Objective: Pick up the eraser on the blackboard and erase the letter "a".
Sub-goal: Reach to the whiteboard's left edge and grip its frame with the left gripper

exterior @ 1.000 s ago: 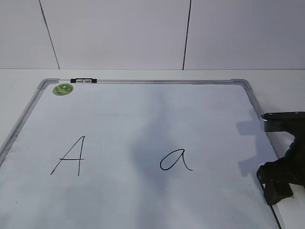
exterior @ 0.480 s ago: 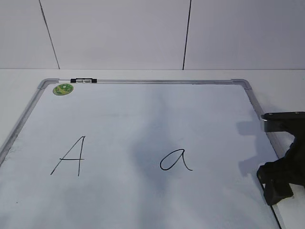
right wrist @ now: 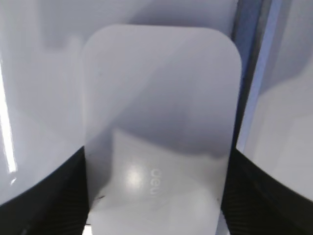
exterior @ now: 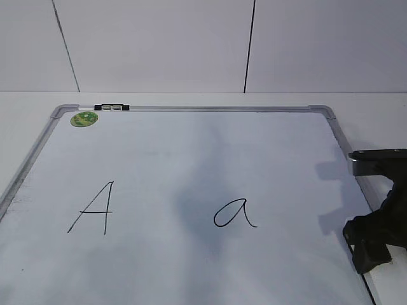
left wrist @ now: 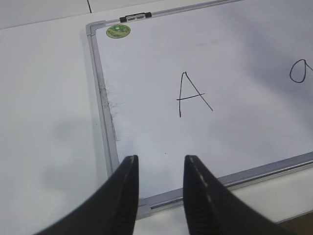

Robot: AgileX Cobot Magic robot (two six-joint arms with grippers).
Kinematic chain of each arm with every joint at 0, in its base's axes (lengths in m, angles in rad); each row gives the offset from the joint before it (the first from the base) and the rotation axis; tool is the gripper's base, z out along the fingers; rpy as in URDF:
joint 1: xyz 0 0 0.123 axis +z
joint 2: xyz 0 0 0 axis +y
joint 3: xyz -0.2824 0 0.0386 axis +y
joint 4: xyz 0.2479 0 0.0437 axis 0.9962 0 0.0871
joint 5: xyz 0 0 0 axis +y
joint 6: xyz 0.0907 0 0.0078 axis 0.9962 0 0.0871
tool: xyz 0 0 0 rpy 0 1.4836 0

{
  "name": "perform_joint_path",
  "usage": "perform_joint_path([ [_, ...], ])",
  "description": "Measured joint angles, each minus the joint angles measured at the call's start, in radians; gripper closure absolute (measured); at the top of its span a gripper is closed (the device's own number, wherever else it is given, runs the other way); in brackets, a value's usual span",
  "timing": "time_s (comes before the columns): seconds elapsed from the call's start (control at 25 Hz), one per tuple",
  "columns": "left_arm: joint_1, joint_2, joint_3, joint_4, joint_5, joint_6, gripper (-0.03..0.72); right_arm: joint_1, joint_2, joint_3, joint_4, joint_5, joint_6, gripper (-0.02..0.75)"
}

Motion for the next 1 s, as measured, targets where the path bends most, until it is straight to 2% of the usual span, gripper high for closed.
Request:
perform_joint_path([
  [0.24,0.0,0.0,0.0,-0.039,0.0,0.0,0.454,0.0,0.0,-0.002,0.0,0.03,0.0,0.164],
  [1.0,0.0,0.0,0.0,-0.043,0.0,0.0,0.449,0.0,-0.082,-0.001,-0.002,0.077,0.0,0.164],
])
